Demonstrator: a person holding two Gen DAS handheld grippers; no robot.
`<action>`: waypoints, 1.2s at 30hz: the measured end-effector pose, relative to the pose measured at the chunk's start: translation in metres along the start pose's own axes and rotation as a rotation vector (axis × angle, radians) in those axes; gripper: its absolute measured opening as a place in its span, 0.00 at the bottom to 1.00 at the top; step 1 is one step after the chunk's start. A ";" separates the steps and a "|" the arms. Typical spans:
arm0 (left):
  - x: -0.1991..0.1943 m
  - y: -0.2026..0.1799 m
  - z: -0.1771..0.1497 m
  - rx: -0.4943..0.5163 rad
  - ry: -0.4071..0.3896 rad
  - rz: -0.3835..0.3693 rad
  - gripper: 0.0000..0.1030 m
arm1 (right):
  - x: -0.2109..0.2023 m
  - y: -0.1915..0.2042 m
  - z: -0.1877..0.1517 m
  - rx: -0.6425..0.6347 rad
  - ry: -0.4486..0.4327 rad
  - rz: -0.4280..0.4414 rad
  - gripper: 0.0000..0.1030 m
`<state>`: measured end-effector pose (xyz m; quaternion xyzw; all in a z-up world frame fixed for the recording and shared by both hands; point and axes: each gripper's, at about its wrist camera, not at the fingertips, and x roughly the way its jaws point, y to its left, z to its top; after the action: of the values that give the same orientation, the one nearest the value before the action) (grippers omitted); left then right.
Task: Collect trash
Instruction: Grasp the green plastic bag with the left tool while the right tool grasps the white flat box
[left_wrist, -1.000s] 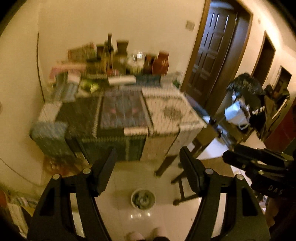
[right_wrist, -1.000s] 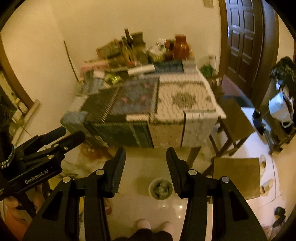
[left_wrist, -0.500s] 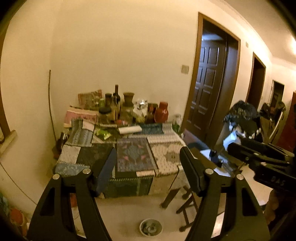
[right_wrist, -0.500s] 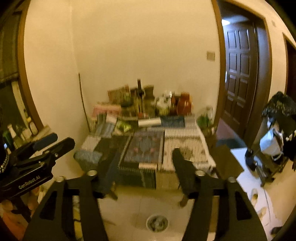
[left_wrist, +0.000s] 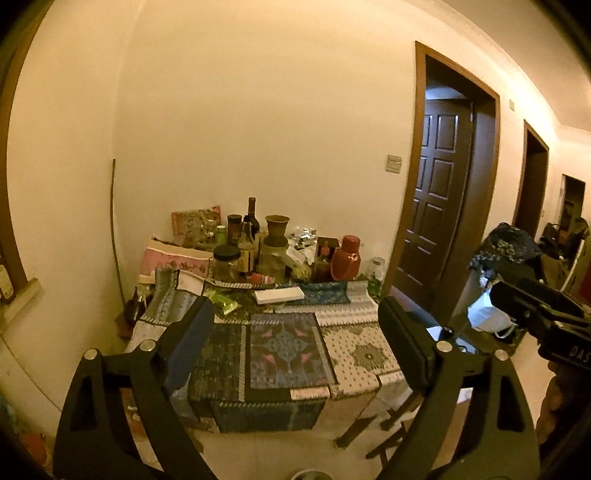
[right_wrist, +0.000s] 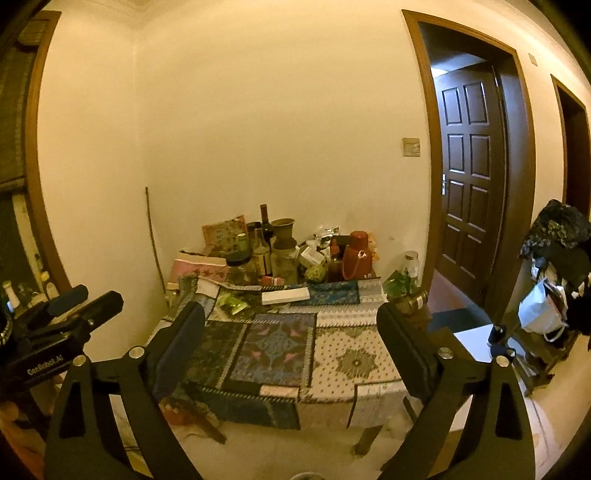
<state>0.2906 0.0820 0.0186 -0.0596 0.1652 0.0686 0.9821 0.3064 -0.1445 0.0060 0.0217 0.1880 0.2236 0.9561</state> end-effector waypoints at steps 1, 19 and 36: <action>0.008 -0.003 0.003 -0.002 -0.001 0.003 0.88 | 0.007 -0.005 0.005 -0.003 0.002 0.005 0.90; 0.164 -0.035 0.057 -0.118 0.037 0.137 0.89 | 0.139 -0.073 0.065 -0.058 0.103 0.148 0.90; 0.332 0.094 0.062 -0.110 0.234 0.182 0.89 | 0.315 -0.047 0.073 0.088 0.308 0.060 0.90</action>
<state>0.6062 0.2217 -0.0425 -0.1058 0.2792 0.1591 0.9410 0.6146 -0.0465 -0.0420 0.0345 0.3411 0.2444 0.9070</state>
